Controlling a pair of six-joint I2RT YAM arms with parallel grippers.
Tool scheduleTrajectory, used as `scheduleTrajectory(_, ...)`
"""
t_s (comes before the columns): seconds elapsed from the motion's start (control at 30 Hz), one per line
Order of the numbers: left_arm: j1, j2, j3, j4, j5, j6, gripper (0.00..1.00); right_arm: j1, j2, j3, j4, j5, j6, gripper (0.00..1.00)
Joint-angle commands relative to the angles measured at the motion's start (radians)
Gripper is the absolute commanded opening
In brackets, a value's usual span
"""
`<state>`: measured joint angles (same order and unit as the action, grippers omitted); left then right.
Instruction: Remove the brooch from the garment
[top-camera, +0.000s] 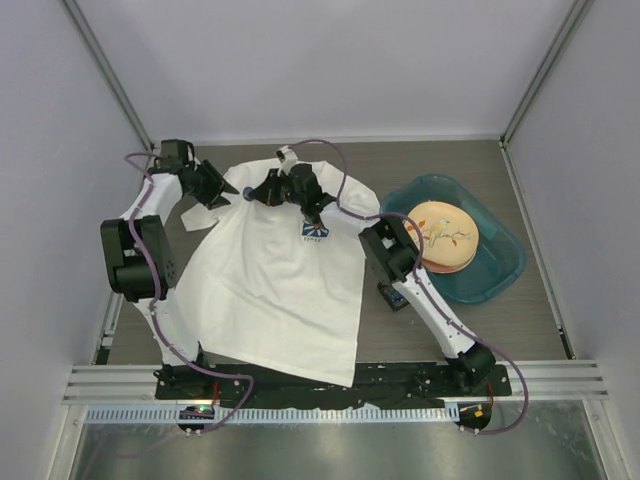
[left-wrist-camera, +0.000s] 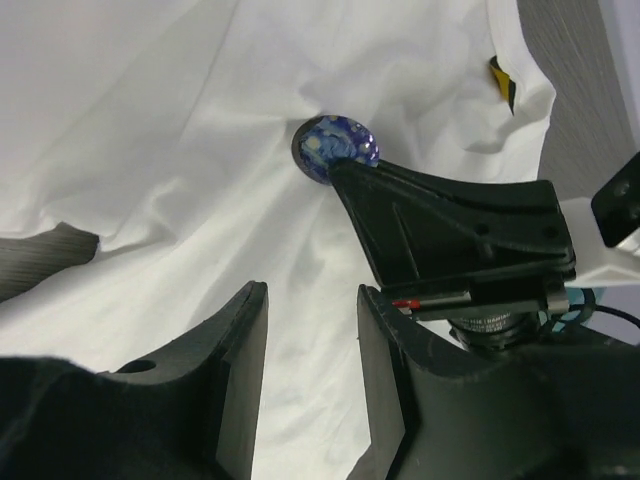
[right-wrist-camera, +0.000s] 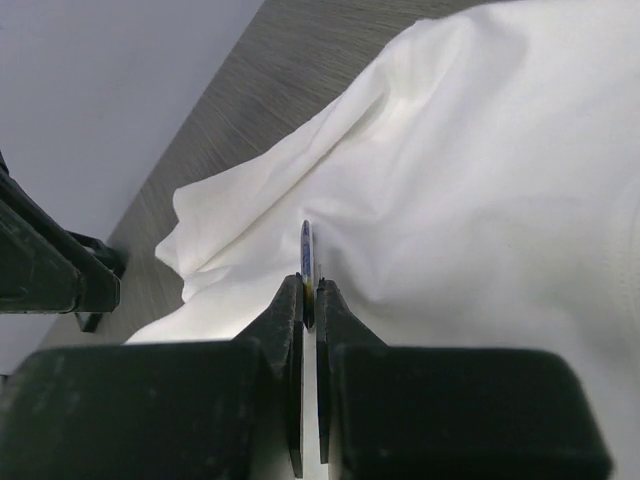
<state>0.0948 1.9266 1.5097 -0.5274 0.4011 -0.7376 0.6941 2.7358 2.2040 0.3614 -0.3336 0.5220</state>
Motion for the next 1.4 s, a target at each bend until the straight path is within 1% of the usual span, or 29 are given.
scheduleTrajectory(0.0, 0.014, -0.031, -0.026, 0.052, -0.022, -0.023, 0.45, -0.008, 0.117, 0.141, 0.171, -0.171, 0.298, 0.01)
scheduleTrajectory(0.03, 0.023, -0.029, -0.043, 0.061, -0.024, -0.031, 0.43, -0.008, 0.131, 0.155, 0.188, -0.182, 0.326, 0.01)
scheduleTrajectory(0.07, 0.028, -0.023, -0.054, 0.073, -0.027, -0.043, 0.37, -0.008, 0.145, 0.178, 0.218, -0.186, 0.384, 0.01)
scheduleTrajectory(0.1, 0.036, -0.015, -0.063, 0.090, -0.028, -0.054, 0.24, -0.008, 0.157, 0.187, 0.234, -0.188, 0.409, 0.01)
scheduleTrajectory(0.13, 0.052, -0.002, -0.068, 0.089, -0.033, -0.072, 0.20, -0.007, 0.177, 0.197, 0.250, -0.193, 0.438, 0.01)
scheduleTrajectory(0.27, 0.063, 0.087, -0.036, 0.021, -0.076, -0.056, 0.17, -0.004, 0.199, 0.201, 0.356, -0.174, 0.548, 0.01)
scheduleTrajectory(0.3, 0.065, 0.095, -0.032, 0.000, -0.103, -0.055, 0.14, 0.004, 0.205, 0.212, 0.366, -0.168, 0.587, 0.01)
scheduleTrajectory(0.43, 0.062, 0.098, -0.025, -0.040, -0.174, -0.043, 0.12, 0.044, 0.257, 0.341, 0.320, -0.122, 0.581, 0.01)
scheduleTrajectory(0.47, 0.060, 0.089, -0.029, -0.036, -0.185, -0.037, 0.12, 0.050, 0.260, 0.350, 0.301, -0.098, 0.573, 0.01)
scheduleTrajectory(0.53, 0.060, 0.052, -0.043, -0.025, -0.194, -0.028, 0.13, 0.058, 0.252, 0.352, 0.295, -0.081, 0.555, 0.01)
scheduleTrajectory(0.67, 0.043, 0.011, -0.048, -0.020, -0.237, 0.010, 0.27, 0.050, 0.222, 0.330, 0.309, -0.056, 0.558, 0.02)
scheduleTrajectory(0.8, 0.039, 0.035, -0.034, -0.026, -0.197, 0.001, 0.29, 0.045, 0.219, 0.329, 0.330, -0.053, 0.576, 0.07)
scheduleTrajectory(0.9, 0.037, 0.051, -0.022, -0.028, -0.177, 0.003, 0.29, 0.044, 0.211, 0.319, 0.307, -0.055, 0.559, 0.11)
scheduleTrajectory(0.97, 0.039, 0.035, -0.026, -0.019, -0.177, 0.006, 0.32, 0.039, 0.208, 0.309, 0.301, -0.050, 0.564, 0.12)
scheduleTrajectory(1.0, 0.040, 0.029, -0.028, -0.017, -0.179, 0.007, 0.34, 0.036, 0.208, 0.309, 0.301, -0.050, 0.564, 0.10)
scheduleTrajectory(1.03, 0.042, 0.023, -0.034, -0.016, -0.176, 0.010, 0.35, 0.035, 0.208, 0.307, 0.298, -0.048, 0.562, 0.04)
scheduleTrajectory(1.07, 0.042, 0.009, -0.037, -0.003, -0.168, 0.012, 0.39, 0.033, 0.209, 0.303, 0.289, -0.045, 0.566, 0.01)
scheduleTrajectory(1.13, 0.045, -0.006, -0.051, 0.016, -0.134, 0.017, 0.45, 0.028, 0.211, 0.290, 0.306, -0.053, 0.575, 0.01)
scheduleTrajectory(1.17, 0.046, -0.021, -0.058, 0.042, -0.119, 0.018, 0.51, 0.028, 0.213, 0.289, 0.310, -0.058, 0.576, 0.01)
scheduleTrajectory(1.27, 0.068, -0.041, -0.088, 0.127, -0.027, 0.009, 0.59, 0.027, 0.213, 0.289, 0.312, -0.071, 0.579, 0.01)
scheduleTrajectory(1.3, 0.072, -0.041, -0.103, 0.153, 0.029, -0.002, 0.60, 0.027, 0.213, 0.289, 0.313, -0.073, 0.579, 0.01)
scheduleTrajectory(1.37, 0.085, -0.035, -0.117, 0.213, 0.070, -0.032, 0.62, 0.027, 0.213, 0.284, 0.318, -0.077, 0.582, 0.01)
